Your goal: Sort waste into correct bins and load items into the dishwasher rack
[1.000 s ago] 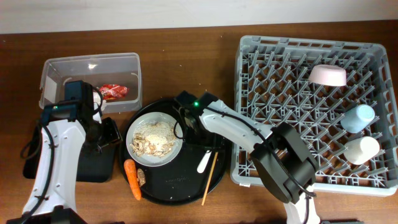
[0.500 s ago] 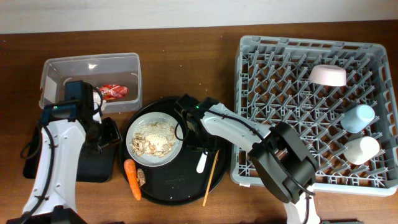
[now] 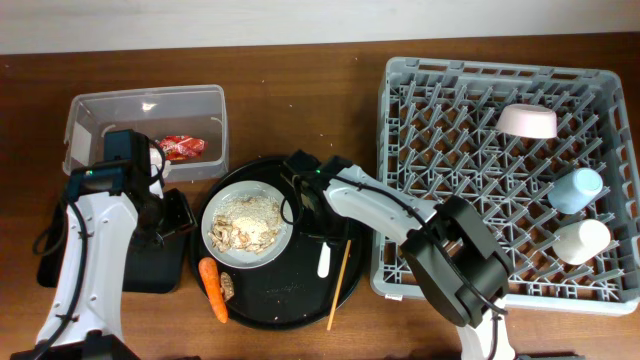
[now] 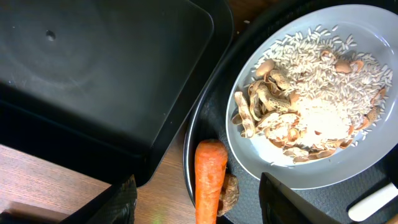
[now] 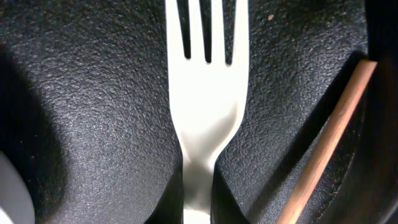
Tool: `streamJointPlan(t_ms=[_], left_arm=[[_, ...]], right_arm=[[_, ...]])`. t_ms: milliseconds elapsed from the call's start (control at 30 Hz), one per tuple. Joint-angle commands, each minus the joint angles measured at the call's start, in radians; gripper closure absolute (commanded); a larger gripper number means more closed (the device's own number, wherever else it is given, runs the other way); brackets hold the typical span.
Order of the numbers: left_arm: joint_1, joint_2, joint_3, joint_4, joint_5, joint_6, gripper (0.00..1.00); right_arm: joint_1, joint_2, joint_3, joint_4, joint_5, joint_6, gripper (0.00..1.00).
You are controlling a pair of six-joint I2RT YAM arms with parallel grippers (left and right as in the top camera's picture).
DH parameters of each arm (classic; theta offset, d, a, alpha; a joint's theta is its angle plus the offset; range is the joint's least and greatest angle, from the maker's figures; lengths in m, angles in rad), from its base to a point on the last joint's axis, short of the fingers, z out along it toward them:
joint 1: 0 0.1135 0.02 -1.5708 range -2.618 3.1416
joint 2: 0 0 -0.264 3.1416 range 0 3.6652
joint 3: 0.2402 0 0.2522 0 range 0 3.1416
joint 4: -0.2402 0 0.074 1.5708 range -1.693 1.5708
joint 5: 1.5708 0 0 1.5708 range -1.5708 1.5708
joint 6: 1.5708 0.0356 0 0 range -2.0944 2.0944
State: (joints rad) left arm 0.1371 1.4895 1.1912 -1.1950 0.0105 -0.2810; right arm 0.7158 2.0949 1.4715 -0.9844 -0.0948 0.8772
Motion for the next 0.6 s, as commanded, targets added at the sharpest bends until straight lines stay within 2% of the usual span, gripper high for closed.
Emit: streamJointPlan(t_ms=[0,233,433,567], left_arm=[[0.003,-0.013,0.001,-0.003,-0.007,-0.002,0.37],[0.003,-0.013,0.001,-0.003,-0.008,-0.002,0.38],[0.003,-0.013,0.001,-0.003,-0.008,-0.002,0.38],[0.003,-0.013,0.001,-0.003,-0.008,-0.002,0.38]], right_arm=[[-0.014,-0.031,-0.005,0.013,0.002,-0.040,0.96],[-0.056,-0.171,0.107,-0.057,0.024,-0.210,0.96],[-0.151,-0.303,0.146,-0.211,0.162,-0.219,0.96],[-0.243,-0.314,0.142,-0.309,0.202,-0.220,0.96]])
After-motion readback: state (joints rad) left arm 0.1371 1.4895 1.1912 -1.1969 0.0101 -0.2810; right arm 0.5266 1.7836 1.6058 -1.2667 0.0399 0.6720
